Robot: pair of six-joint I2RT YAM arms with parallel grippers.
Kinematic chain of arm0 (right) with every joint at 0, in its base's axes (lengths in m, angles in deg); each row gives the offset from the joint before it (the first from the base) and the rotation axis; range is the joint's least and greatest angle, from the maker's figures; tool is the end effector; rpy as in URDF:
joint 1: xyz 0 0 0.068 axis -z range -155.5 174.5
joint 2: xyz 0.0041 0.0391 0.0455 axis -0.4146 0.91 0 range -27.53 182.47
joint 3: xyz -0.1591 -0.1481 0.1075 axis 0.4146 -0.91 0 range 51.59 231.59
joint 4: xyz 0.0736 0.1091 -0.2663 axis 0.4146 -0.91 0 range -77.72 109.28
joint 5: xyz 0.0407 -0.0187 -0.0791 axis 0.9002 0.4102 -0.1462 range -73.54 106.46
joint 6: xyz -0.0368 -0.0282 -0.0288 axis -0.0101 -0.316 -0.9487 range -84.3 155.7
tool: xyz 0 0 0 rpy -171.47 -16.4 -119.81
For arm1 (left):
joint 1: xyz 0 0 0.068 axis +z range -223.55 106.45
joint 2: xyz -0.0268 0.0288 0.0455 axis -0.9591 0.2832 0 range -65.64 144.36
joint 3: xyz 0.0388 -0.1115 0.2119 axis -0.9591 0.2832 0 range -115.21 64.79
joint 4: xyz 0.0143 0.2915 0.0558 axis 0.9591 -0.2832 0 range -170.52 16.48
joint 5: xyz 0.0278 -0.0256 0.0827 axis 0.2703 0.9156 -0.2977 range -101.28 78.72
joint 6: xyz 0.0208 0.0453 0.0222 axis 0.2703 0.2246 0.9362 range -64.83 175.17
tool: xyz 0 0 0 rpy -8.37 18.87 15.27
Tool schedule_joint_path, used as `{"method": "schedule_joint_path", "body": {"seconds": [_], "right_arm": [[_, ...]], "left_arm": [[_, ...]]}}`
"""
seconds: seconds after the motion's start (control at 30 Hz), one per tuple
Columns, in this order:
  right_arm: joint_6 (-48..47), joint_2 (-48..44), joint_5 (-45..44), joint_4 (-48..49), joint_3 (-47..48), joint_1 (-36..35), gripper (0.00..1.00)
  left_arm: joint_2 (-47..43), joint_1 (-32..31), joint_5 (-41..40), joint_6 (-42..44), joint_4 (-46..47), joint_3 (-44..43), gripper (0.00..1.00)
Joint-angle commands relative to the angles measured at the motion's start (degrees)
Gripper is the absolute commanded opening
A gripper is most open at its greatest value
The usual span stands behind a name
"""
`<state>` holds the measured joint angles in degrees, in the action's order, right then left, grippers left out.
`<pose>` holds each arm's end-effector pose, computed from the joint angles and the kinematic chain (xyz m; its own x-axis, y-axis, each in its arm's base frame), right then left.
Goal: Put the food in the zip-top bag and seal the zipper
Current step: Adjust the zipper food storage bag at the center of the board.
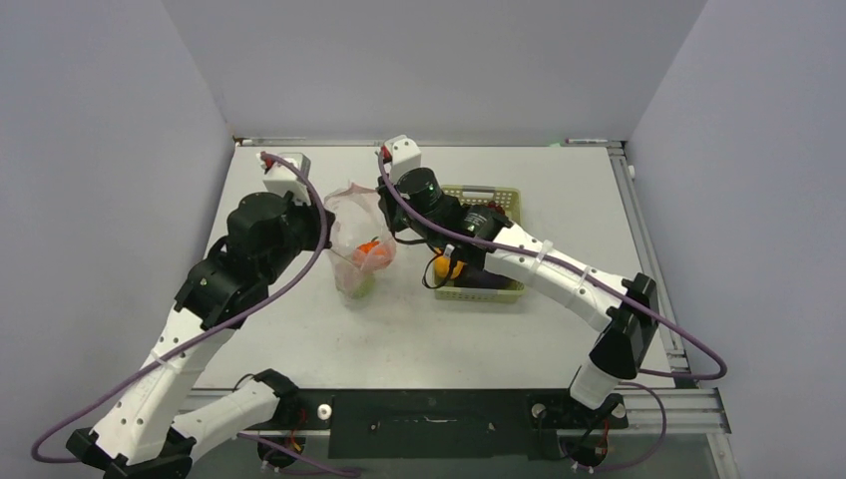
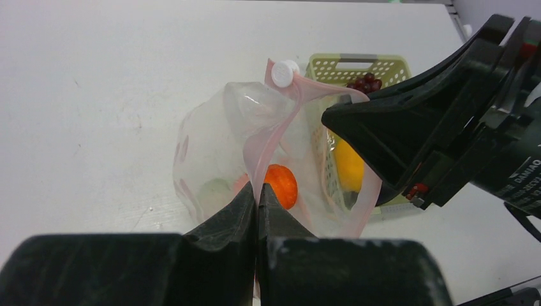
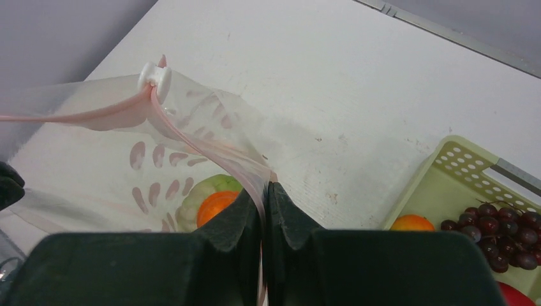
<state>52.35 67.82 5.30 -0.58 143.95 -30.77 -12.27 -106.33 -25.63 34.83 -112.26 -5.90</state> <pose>0.2500 0.3479 0.3475 -0.4138 -0.1038 -0.9044 -0.6117 0.7675 0.1918 0.2027 -0.1197 0.4017 -0.4027 -0.1411 -0.9044 0.2033 0.9496 -0.2386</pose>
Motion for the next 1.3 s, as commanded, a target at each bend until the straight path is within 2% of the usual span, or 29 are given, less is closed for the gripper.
{"method": "schedule_joint_path", "body": {"seconds": [0.0,0.53,0.8,0.9,1.1,1.17,1.27], "right_arm": [[-1.4,-2.9,-1.6,-0.6,3.6,-0.9,0.05],[-3.0,-3.8,-0.7,-8.0,10.6,-2.9,0.05],[-4.3,2.3,0.2,-11.1,17.5,-1.0,0.05],[-4.0,7.7,4.1,-12.0,22.4,2.3,0.05],[-2.6,21.1,9.8,-16.3,34.9,8.1,0.05],[-2.3,22.9,10.7,-15.4,34.0,8.9,0.05],[-1.9,22.2,10.7,-12.7,28.9,9.5,0.05]], "left_arm": [[-1.3,0.4,0.7,0.2,1.2,-5.5,0.0],[-1.9,0.5,8.7,-4.6,-2.0,-6.6,0.0],[-1.1,1.4,9.3,-8.3,1.0,-1.7,0.0],[1.0,5.0,11.8,-9.6,3.4,0.4,0.0],[9.9,22.6,28.3,-14.5,11.8,7.4,0.0],[11.9,25.2,32.8,-16.9,16.0,10.6,0.0],[12.9,25.5,32.9,-17.8,18.7,13.2,0.0]]}}
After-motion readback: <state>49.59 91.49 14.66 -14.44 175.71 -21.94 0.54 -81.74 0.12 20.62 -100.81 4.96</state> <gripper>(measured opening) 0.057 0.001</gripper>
